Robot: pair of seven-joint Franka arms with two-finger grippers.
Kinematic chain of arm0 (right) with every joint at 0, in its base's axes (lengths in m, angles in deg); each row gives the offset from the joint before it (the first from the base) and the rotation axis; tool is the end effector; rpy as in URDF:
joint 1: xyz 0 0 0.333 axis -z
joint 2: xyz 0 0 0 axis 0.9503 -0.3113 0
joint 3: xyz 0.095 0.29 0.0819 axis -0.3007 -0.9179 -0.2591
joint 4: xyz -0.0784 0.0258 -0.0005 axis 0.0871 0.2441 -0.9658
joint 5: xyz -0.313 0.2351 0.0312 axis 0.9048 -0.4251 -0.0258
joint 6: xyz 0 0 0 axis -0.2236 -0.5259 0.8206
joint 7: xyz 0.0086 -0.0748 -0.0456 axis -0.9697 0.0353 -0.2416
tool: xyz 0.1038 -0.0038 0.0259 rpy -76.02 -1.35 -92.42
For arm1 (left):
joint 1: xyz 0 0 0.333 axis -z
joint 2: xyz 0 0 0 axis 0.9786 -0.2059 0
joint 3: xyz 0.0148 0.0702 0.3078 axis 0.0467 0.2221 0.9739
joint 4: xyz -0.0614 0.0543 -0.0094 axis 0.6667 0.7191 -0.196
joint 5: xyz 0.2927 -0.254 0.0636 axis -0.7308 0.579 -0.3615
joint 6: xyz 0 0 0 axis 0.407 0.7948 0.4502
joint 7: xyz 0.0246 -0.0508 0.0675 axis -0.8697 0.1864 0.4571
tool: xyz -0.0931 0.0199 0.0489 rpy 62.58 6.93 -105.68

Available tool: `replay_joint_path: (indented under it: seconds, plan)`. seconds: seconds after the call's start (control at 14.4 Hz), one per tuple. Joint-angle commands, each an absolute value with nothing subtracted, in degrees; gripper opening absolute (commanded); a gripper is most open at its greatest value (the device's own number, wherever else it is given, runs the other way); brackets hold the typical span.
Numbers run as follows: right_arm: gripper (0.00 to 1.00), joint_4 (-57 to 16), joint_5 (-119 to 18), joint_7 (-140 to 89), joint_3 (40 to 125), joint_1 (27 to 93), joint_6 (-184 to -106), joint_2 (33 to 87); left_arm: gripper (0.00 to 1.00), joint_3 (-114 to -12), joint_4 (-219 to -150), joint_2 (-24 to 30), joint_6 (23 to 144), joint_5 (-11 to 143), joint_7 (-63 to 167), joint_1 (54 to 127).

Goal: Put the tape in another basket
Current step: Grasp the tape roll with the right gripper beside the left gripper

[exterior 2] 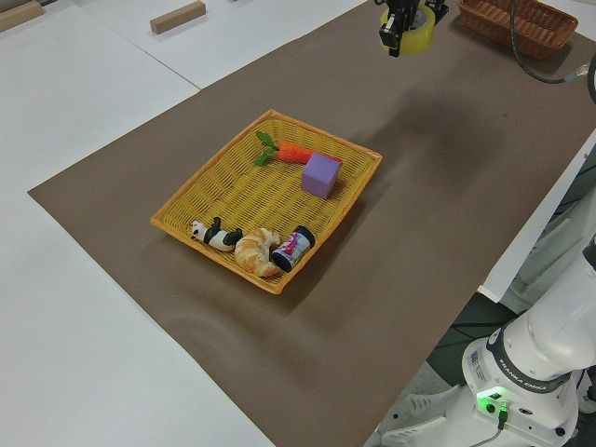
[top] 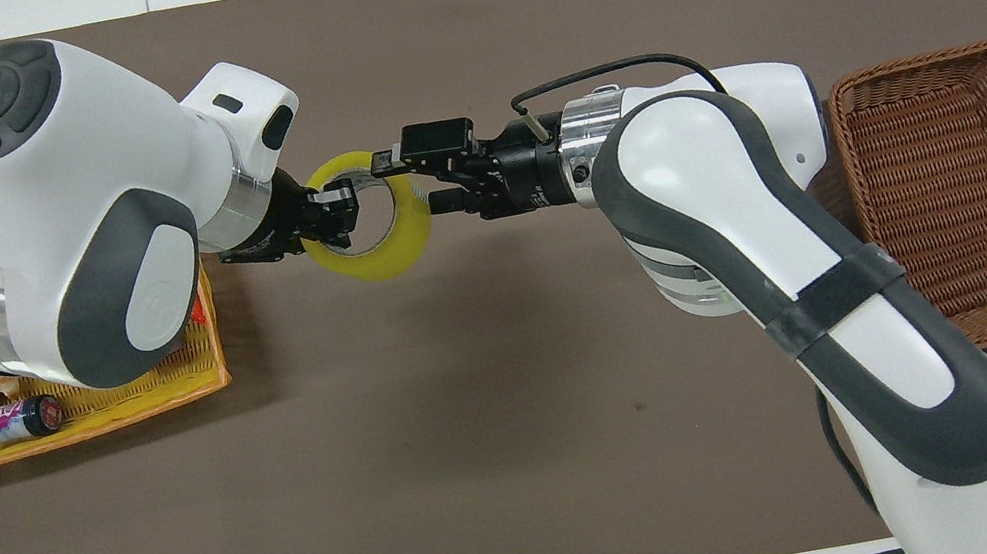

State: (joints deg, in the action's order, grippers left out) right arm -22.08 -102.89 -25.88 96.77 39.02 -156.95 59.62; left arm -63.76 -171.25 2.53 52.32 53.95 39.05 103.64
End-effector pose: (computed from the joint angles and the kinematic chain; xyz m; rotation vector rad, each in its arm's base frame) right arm 0.5733 0.3119 0.4225 -1.9816 0.3371 0.0444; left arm 0.5318 -0.3182 0.4925 2.9342 0.0668 -0.1582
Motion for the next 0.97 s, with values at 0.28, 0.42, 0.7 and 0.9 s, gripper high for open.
replay_joint_path:
  seconds: [0.28, 0.42, 0.7, 0.9]
  plan:
    - [0.93, -24.92, -104.16, -23.89, 96.91, 38.55, -157.68, 61.54, 0.00, -62.97, -172.37, 4.50, 51.77, 54.27, 38.57, 104.39]
    - [0.87, -24.92, -104.16, -23.72, 96.91, 38.55, -157.68, 61.54, 0.00, -62.97, -172.28, 4.50, 51.77, 54.27, 38.48, 104.39]
    - [0.54, -24.92, -103.99, -24.16, 96.82, 38.46, -157.24, 61.63, 0.00, -62.97, -172.36, 4.50, 51.85, 54.27, 38.48, 104.39]
    - [0.20, -24.92, -103.99, -24.25, 96.82, 37.41, -157.50, 61.63, 0.01, -62.97, -172.36, 4.50, 51.77, 54.27, 38.48, 104.39]
